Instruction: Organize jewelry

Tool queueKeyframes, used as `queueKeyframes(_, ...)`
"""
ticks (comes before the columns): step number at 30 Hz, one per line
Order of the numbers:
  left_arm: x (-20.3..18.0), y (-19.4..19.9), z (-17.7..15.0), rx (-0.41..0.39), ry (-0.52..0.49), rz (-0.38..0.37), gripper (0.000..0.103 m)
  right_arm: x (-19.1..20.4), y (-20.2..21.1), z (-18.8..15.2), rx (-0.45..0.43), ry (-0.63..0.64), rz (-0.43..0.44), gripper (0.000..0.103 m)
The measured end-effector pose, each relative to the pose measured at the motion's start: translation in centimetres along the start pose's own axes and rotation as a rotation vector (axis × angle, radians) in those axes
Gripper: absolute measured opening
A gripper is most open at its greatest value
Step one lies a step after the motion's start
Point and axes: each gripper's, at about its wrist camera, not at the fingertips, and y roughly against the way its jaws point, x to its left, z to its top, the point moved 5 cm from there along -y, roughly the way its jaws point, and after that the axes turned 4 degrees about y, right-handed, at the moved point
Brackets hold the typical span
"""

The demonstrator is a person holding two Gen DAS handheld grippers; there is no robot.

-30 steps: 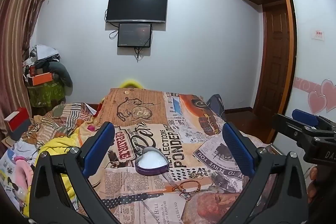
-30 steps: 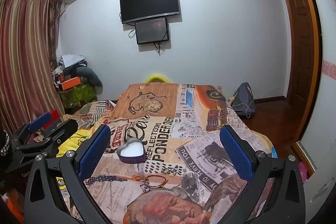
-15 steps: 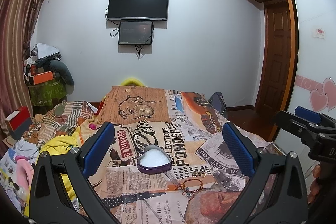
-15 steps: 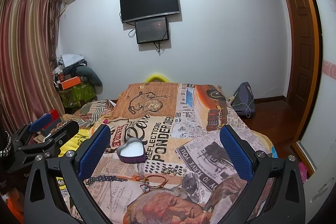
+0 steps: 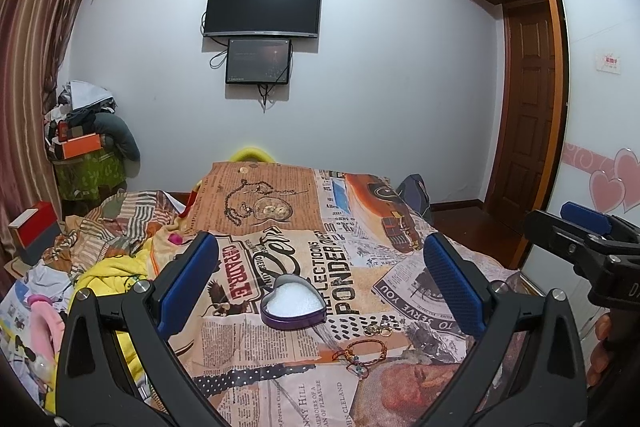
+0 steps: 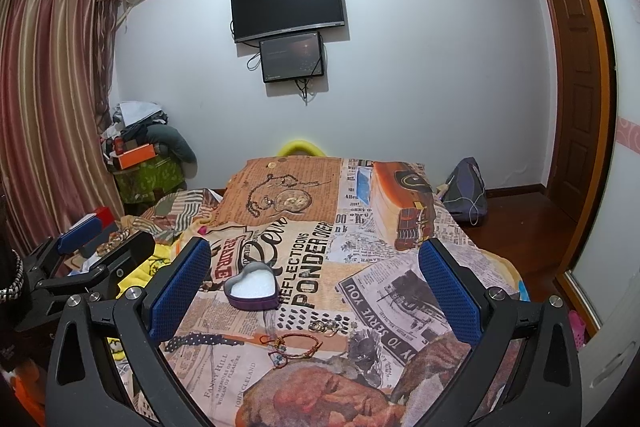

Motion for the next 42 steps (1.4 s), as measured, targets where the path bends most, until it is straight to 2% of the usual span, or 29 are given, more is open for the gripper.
queueKeyframes(32,-0.2,-0.6,0.1,0.008,-0.012,0.002,0.103,-0.4,-0.8,-0.4,0.02,-0.004,-0.013,0.103)
queueKeyframes(38,0.1,-2.1,-0.3,0.037,-0.009,0.001,0.103,-1.3,-2.2,-1.4,0.056,-0.006,-0.036,0.103)
queueKeyframes(42,0.5,-4.4,-1.4,0.098,-0.004,0.008,0.103,-2.7,-4.0,-2.8,0.109,-0.004,-0.066,0.103)
